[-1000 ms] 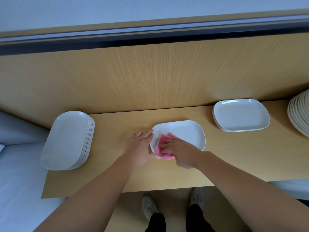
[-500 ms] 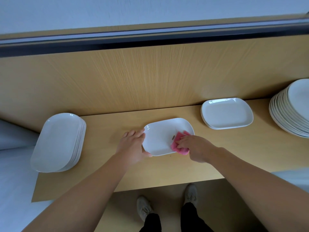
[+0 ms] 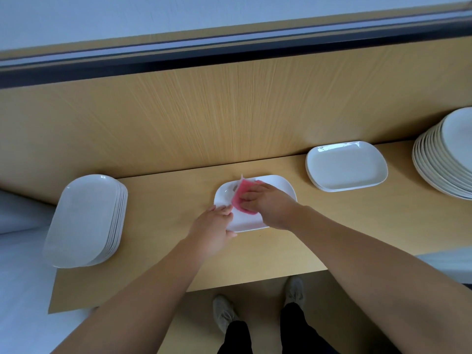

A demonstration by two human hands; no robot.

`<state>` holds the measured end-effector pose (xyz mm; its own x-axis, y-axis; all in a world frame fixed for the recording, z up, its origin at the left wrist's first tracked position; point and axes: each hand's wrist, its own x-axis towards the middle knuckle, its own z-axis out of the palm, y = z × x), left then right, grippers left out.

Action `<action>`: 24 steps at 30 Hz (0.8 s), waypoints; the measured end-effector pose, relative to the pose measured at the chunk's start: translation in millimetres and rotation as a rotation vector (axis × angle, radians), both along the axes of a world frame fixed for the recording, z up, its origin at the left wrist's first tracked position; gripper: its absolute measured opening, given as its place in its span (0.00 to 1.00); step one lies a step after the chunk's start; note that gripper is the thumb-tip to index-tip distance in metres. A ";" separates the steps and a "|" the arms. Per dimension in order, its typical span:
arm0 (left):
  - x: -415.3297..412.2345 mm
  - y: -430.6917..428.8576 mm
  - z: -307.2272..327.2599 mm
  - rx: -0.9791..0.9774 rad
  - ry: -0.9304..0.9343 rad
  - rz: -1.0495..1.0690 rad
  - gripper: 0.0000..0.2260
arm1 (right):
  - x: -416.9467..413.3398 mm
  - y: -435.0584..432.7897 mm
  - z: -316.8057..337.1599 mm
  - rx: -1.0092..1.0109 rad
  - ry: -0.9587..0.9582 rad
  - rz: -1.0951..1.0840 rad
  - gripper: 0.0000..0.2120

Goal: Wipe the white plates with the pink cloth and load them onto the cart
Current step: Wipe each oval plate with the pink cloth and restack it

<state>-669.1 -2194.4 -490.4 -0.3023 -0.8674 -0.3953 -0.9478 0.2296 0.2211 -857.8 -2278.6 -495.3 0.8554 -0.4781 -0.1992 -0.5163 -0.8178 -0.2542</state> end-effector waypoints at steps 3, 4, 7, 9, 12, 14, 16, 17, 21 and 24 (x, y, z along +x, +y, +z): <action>-0.2 -3.8 -0.9 0.033 -0.051 -0.039 0.25 | 8.5 -4.9 -0.1 -0.019 0.171 -0.037 0.28; -0.3 -4.2 -1.7 0.043 -0.068 -0.046 0.25 | 8.0 -6.4 1.3 -0.021 0.228 -0.077 0.29; -0.5 -4.0 -4.3 0.046 -0.098 -0.052 0.25 | -1.5 -4.8 2.5 0.006 0.260 -0.209 0.29; -1.9 -3.2 -3.7 0.040 -0.120 -0.063 0.25 | -14.9 -3.5 2.1 0.006 0.266 -0.282 0.28; -4.0 -2.9 -1.8 0.043 -0.152 -0.071 0.25 | -30.2 -1.8 5.2 -0.041 0.341 -0.327 0.28; -5.4 -2.0 -1.4 0.053 -0.166 -0.071 0.25 | -31.9 0.7 8.5 -0.043 0.374 -0.335 0.28; -7.0 -1.3 0.0 0.062 -0.189 -0.072 0.25 | -32.1 3.9 11.7 -0.046 0.388 -0.330 0.27; -7.5 -1.2 0.8 0.065 -0.199 -0.073 0.25 | -33.4 6.1 12.2 -0.049 0.393 -0.322 0.27; -8.4 -0.7 0.5 0.068 -0.226 -0.077 0.25 | -41.3 19.4 12.1 -0.026 0.409 -0.305 0.26; -9.3 -1.0 -0.3 0.066 -0.251 -0.084 0.25 | -42.5 30.5 12.7 0.009 0.415 -0.277 0.22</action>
<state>-678.4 -2195.4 -490.8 -0.2571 -0.8135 -0.5217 -0.9532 0.3024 -0.0017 -900.3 -2248.2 -482.6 0.5440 -0.6732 -0.5009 -0.7732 -0.6341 0.0125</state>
